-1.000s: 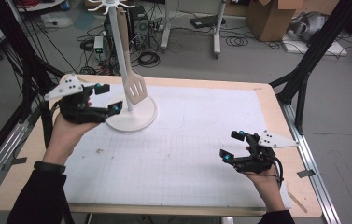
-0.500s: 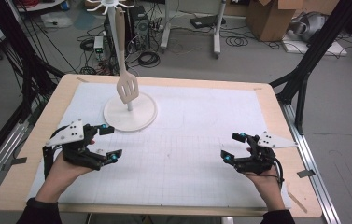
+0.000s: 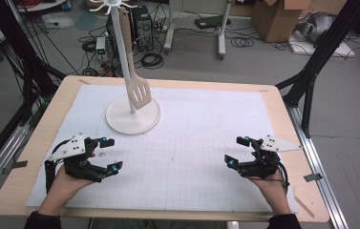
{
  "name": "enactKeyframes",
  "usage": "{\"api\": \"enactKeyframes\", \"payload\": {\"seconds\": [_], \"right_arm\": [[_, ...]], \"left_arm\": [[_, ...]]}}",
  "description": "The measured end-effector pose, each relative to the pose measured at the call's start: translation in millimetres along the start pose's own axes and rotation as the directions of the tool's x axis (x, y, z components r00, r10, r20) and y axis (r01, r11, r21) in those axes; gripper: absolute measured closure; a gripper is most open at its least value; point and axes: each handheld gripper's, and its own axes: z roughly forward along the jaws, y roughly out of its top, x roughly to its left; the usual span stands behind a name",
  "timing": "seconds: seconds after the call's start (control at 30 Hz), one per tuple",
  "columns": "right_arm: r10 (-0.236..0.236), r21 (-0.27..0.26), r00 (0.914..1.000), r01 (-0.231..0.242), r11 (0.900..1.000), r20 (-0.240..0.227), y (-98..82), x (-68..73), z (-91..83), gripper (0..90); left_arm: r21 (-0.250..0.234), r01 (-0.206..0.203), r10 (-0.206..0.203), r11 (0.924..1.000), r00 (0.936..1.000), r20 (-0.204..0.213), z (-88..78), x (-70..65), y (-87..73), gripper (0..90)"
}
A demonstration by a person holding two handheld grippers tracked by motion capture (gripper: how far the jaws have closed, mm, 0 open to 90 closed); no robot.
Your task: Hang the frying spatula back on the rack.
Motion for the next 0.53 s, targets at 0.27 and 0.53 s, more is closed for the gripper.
{"api": "enactKeyframes", "payload": {"seconds": [0.27,0.53], "right_arm": [[-0.008,0.009,1.0,0.008,1.0,0.001,-0.7,0.8,1.3,11.3],[-0.008,0.01,1.0,0.008,1.0,0.0,-0.8,0.3,1.4,11.3]], "left_arm": [[0.0,0.002,-0.002,1.0,1.0,-0.002,0.9,1.0,-1.8,15.7],[0.001,0.003,-0.003,1.0,1.0,-0.008,0.8,2.3,-2.5,15.8]]}}
